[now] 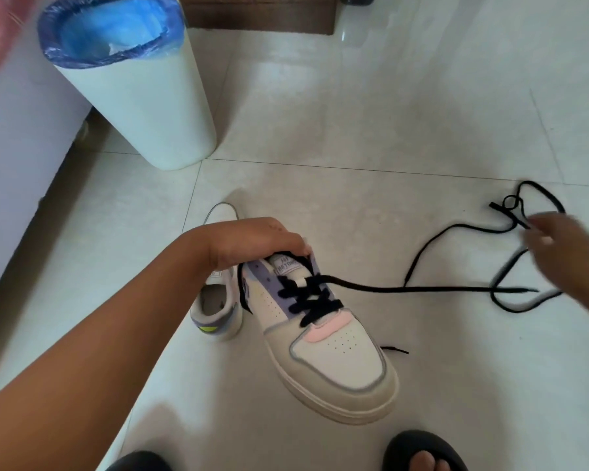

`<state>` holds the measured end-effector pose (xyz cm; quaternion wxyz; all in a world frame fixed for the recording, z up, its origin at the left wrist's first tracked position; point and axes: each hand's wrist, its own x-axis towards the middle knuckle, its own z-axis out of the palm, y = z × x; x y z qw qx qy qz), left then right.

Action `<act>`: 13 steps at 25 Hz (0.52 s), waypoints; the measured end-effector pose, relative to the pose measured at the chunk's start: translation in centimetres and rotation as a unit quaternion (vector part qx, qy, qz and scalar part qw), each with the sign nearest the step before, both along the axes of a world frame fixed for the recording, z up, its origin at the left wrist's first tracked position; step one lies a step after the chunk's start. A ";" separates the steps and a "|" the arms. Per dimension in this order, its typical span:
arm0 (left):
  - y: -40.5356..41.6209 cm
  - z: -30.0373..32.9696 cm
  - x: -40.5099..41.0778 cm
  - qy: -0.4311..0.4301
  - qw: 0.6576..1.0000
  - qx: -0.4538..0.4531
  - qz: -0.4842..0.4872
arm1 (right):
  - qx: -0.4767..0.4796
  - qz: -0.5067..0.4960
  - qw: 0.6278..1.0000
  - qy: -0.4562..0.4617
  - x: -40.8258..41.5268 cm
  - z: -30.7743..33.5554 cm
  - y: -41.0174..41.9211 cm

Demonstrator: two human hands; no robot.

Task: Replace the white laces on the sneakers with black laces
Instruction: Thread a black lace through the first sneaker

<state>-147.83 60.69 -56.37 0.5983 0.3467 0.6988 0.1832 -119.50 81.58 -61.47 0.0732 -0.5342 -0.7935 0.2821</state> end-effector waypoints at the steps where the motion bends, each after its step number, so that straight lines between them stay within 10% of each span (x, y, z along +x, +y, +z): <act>1: 0.4 0.2 0.4 0.007 1.000 0.001 -0.011 | -0.022 0.037 0.996 0.073 -1.4 0.9 -2.0; 7: 2.1 1.4 1.9 0.068 0.995 -0.001 -0.074 | -0.354 0.277 0.879 0.159 -9.0 4.0 -11.3; 13: 1.4 1.4 1.7 0.056 0.996 -0.008 -0.070 | -0.364 0.296 0.870 0.150 -8.2 4.9 -10.1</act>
